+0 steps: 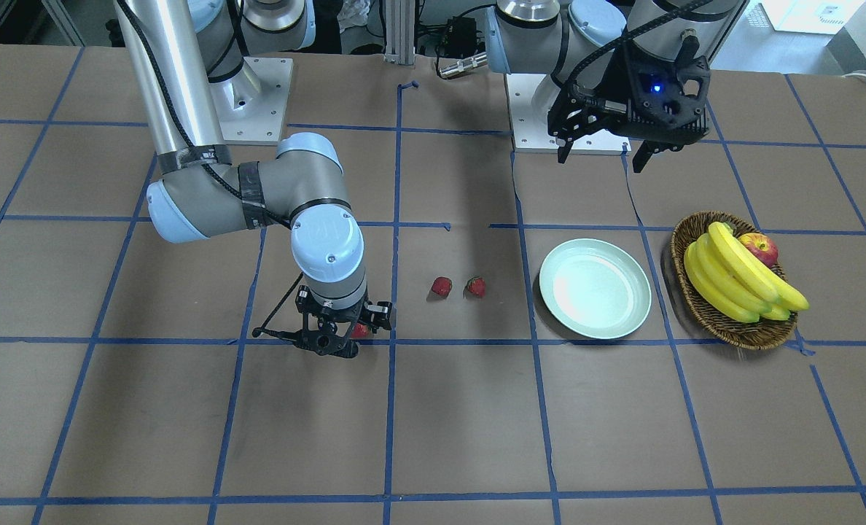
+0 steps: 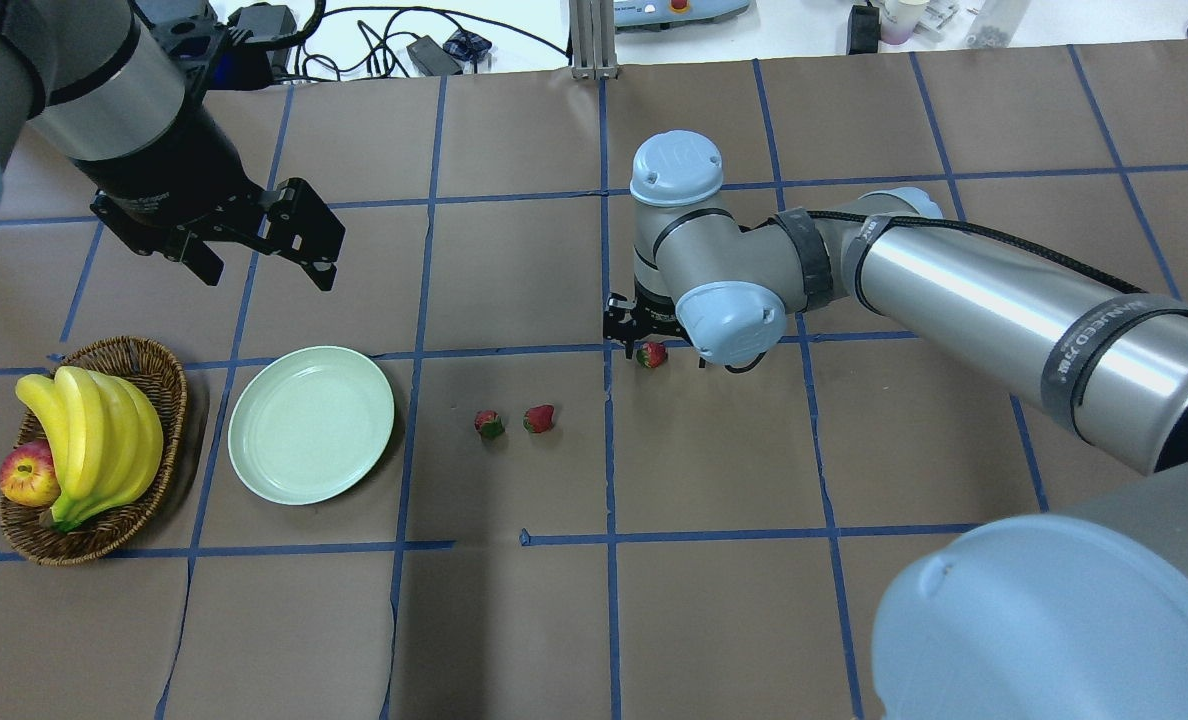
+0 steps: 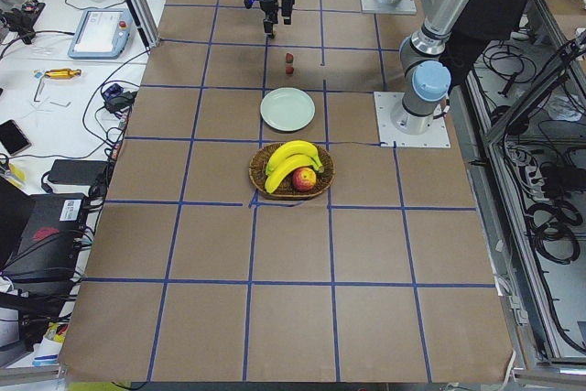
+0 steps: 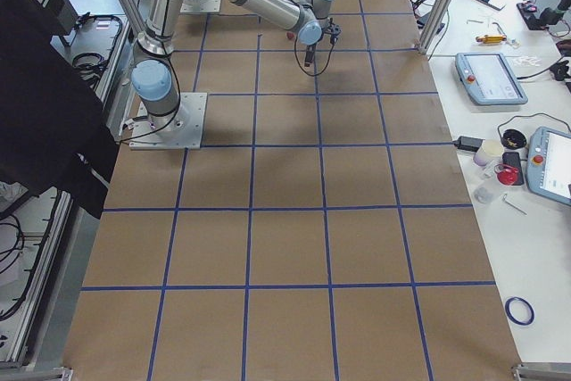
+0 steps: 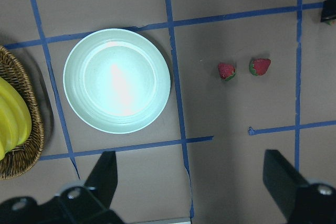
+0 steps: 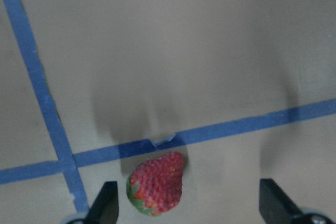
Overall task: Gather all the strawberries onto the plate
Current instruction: 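Move the right gripper back over the remaining strawberry, then lower the right gripper and close it on the strawberry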
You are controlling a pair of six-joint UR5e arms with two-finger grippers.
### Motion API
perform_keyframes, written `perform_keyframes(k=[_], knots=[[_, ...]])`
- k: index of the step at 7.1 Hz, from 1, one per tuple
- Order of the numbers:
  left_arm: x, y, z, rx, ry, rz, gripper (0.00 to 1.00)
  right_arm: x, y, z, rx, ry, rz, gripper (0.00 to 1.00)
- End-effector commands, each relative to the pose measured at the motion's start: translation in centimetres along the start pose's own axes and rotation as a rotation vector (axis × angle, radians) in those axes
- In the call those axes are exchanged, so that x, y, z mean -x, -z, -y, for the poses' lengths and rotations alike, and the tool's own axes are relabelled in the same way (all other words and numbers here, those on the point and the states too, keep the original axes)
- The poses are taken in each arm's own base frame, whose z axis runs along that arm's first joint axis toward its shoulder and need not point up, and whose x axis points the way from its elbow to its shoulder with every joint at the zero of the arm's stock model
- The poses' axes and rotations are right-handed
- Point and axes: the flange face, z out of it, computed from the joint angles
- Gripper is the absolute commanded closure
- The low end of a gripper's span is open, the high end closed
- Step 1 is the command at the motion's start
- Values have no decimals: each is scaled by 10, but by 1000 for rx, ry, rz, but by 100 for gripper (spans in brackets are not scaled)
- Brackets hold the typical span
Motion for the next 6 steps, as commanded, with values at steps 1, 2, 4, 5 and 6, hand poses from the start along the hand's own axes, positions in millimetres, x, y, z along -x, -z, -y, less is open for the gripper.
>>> perform_keyframes(k=[1, 2, 4, 5, 6], knots=[[0, 0, 0, 1, 1, -2, 0, 2, -5, 3, -14, -6, 12, 12], [0, 0, 0, -1, 1, 0, 0, 2, -6, 3, -13, -9, 11, 30], [0, 0, 0, 1, 1, -1, 0, 3, -7, 2, -3, -9, 25, 80], [0, -1, 1, 2, 1, -1, 0, 3, -7, 1, -1, -9, 29, 100], [1, -2, 1, 4, 1, 1, 0, 4, -4, 3, -6, -9, 32, 100]])
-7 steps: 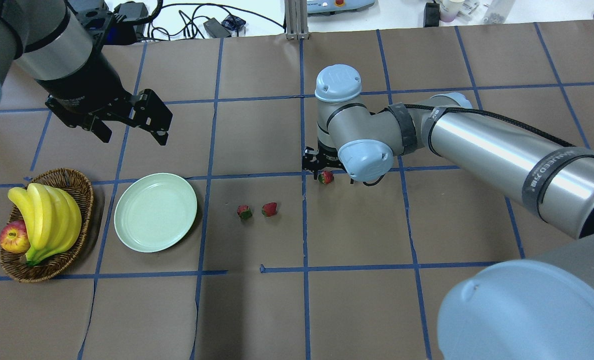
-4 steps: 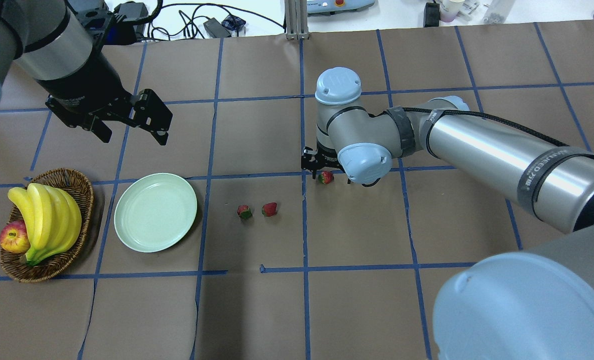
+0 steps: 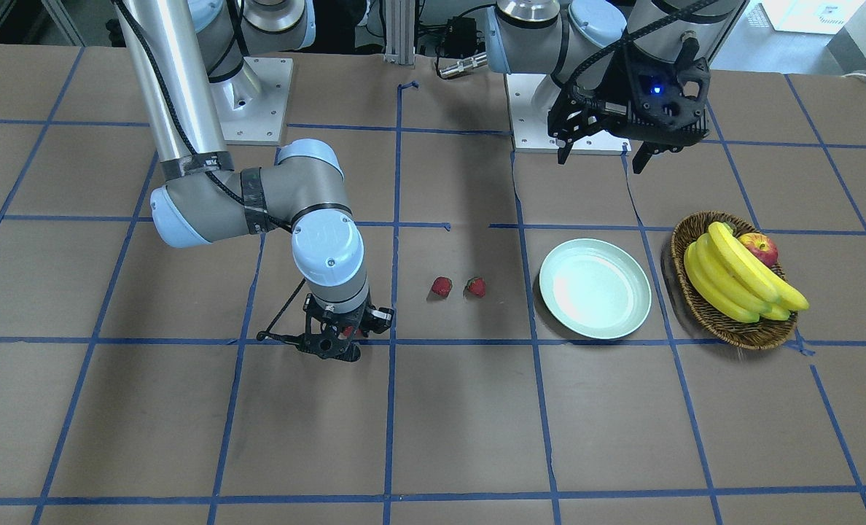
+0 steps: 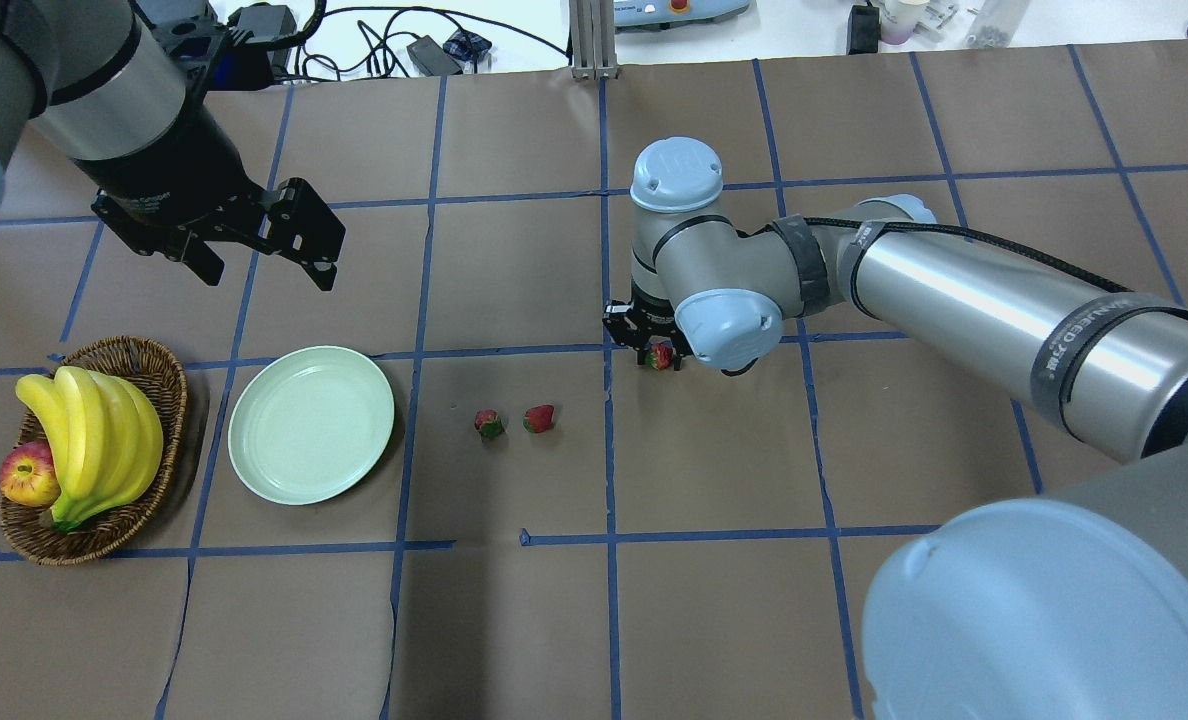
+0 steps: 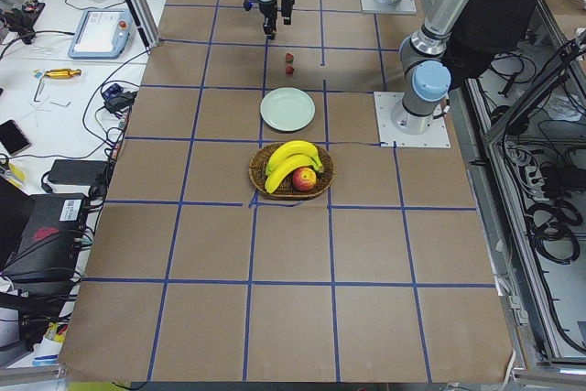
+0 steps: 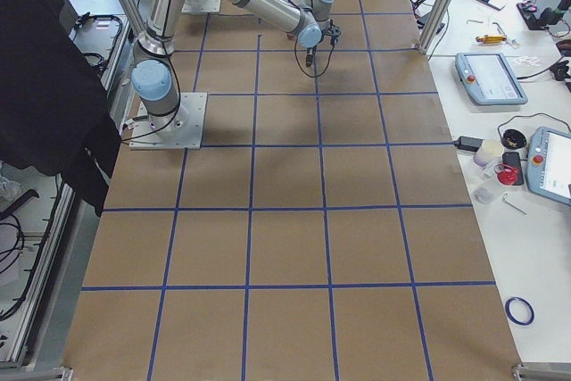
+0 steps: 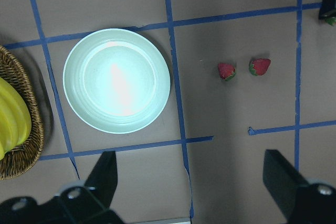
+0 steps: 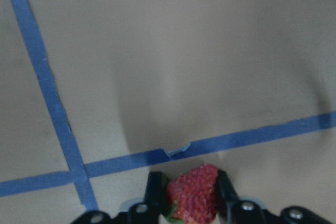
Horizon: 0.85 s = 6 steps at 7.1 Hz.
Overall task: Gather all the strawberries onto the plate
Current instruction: 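Lower the right gripper and close it on the strawberry, then carry the strawberry toward the plate and release it near the others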
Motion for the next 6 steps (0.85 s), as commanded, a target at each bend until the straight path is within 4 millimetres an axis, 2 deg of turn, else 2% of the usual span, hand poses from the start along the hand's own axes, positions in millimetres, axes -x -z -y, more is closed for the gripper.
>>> perform_keyframes(k=[1, 3, 4, 5, 6], knots=[[0, -1, 1, 2, 0, -1, 0, 3, 12, 3, -18, -5, 15, 100], [-1, -1, 0, 1, -2, -2, 0, 18, 26, 5, -11, -63, 136, 100], [-1, -1, 0, 2, -2, -1, 0, 37, 31, -8, 27, -35, 216, 100], [0, -3, 2, 6, -1, -1, 0, 70, 31, -38, 58, 16, 252, 100], [-1, -1, 0, 2, -2, 1, 0, 98, 39, -50, 34, 11, 279, 100]])
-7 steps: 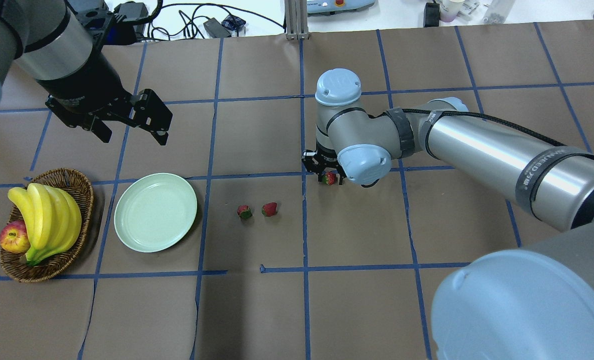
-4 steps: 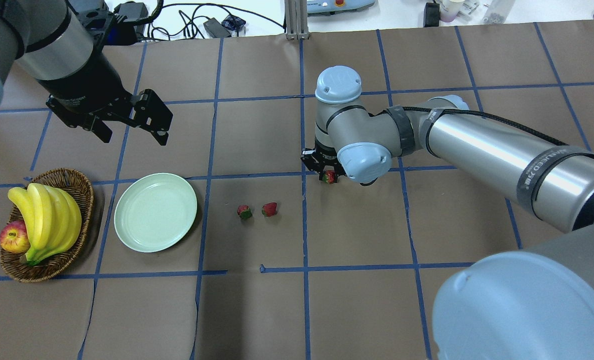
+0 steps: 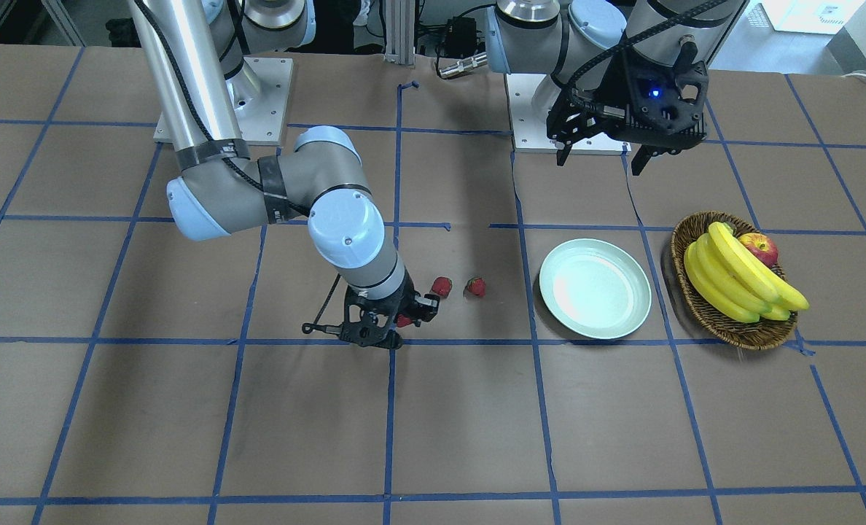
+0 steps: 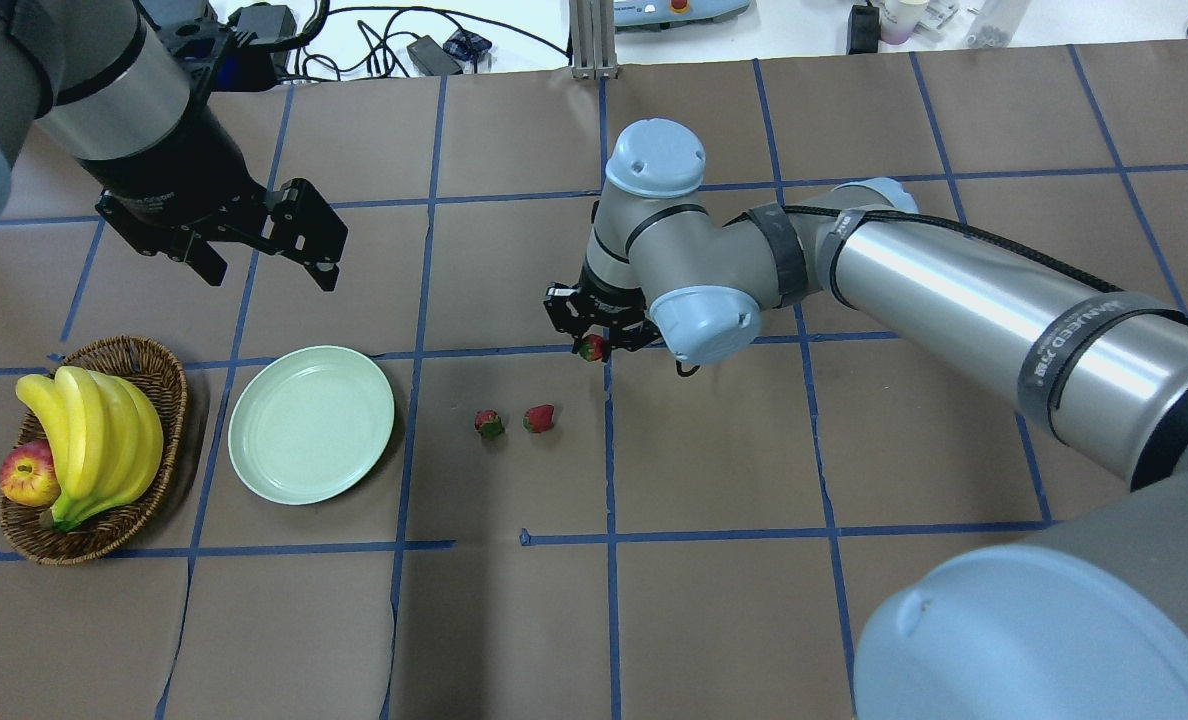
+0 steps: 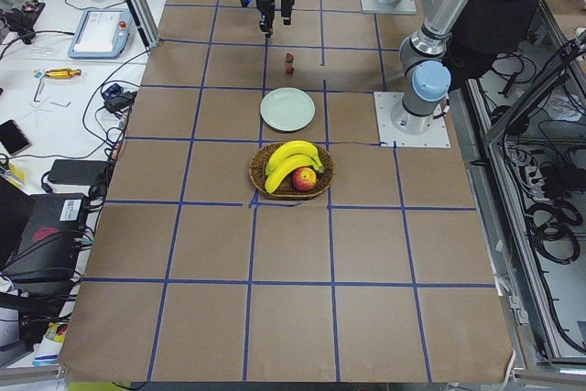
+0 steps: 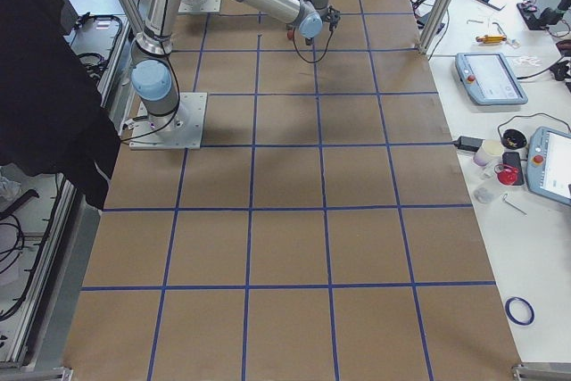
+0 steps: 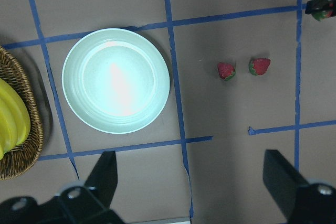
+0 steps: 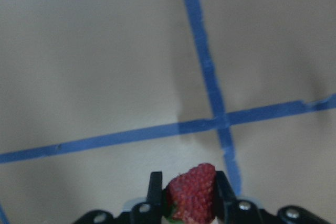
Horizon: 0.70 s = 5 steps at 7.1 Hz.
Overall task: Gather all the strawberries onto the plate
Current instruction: 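Carry the strawberry toward the plate and release it near the others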
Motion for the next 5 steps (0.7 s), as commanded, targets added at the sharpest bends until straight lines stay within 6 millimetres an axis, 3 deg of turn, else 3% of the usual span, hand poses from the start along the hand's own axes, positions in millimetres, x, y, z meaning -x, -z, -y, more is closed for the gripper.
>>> perform_keyframes(k=[1, 3, 4, 5], knots=[[0, 0, 0, 0, 0, 0, 0, 57, 1, -23, 13, 5, 90, 100], [0, 0, 0, 0, 0, 0, 0, 66, -31, -41, 73, 15, 72, 100], [0, -1, 0, 1, 0, 0, 0, 58, -46, -52, 102, 12, 47, 100], [0, 0, 0, 0, 0, 0, 0, 53, -49, -56, 102, 12, 38, 89]])
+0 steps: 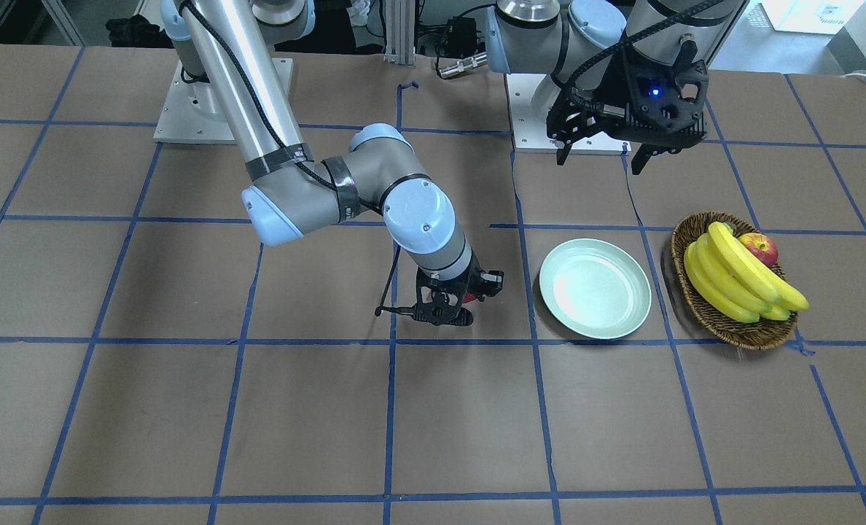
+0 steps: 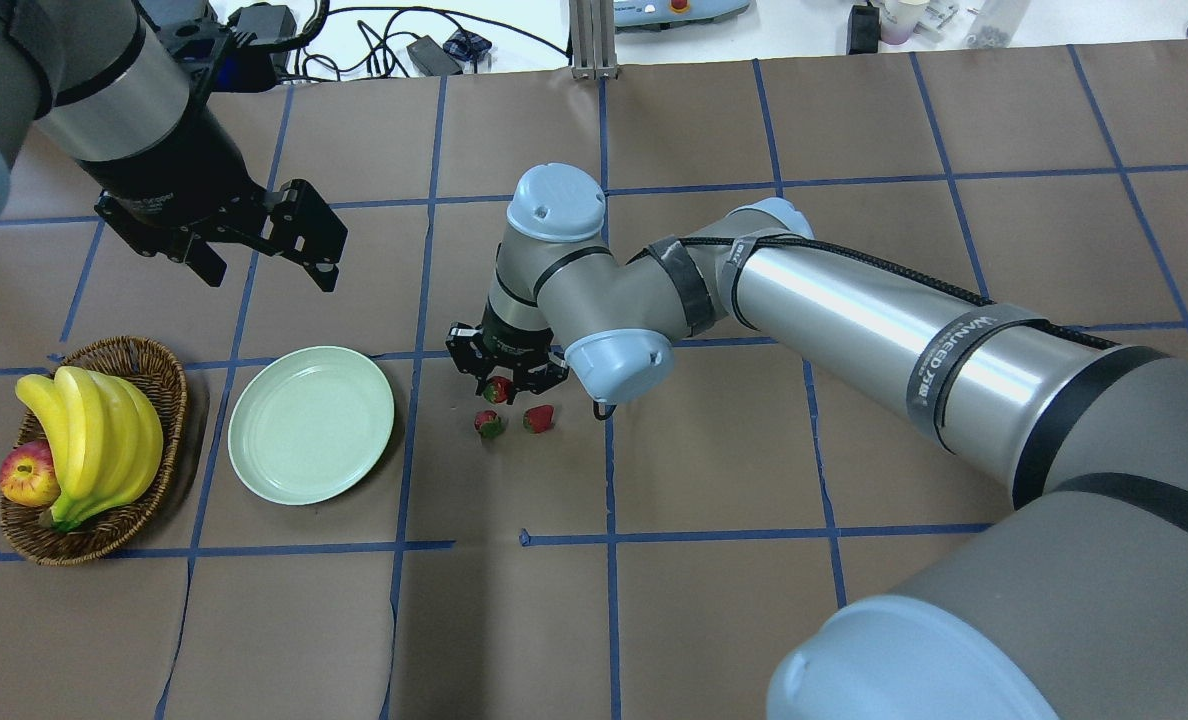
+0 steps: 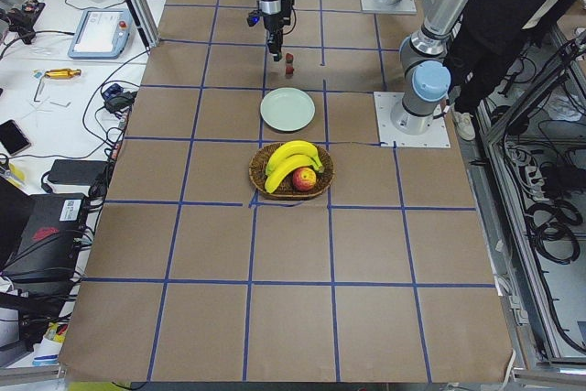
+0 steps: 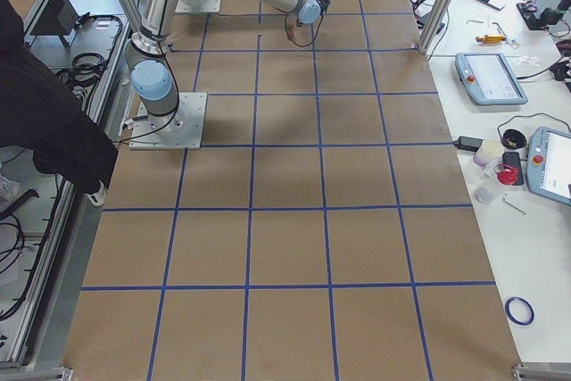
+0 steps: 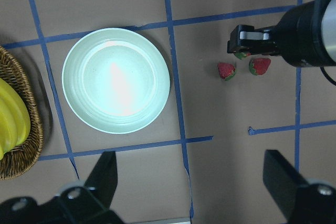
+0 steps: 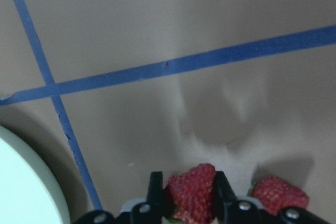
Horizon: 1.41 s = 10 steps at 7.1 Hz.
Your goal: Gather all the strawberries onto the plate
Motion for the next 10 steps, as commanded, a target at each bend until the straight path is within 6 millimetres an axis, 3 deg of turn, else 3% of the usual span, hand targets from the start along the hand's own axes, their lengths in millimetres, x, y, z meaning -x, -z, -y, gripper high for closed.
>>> perform_keyframes(k=[1, 2, 5, 6, 7, 10], knots=[[0, 0, 0, 1, 0, 0, 0, -4, -5, -6, -2, 3, -15, 23], [0, 0, 0, 1, 0, -2, 0, 0, 0, -3, -19, 8, -13, 2], [0, 0, 0, -1, 0, 0, 0, 23, 38, 6, -86, 33, 29, 0], [0, 1, 0, -2, 0, 2, 0, 23, 75, 7, -168, 37, 1, 0], [0, 1, 0, -2, 0, 2, 0, 11, 108, 4, -211, 20, -65, 0], [0, 2, -1, -4, 0, 2, 0, -86, 239, 16, -184, -24, -161, 0]])
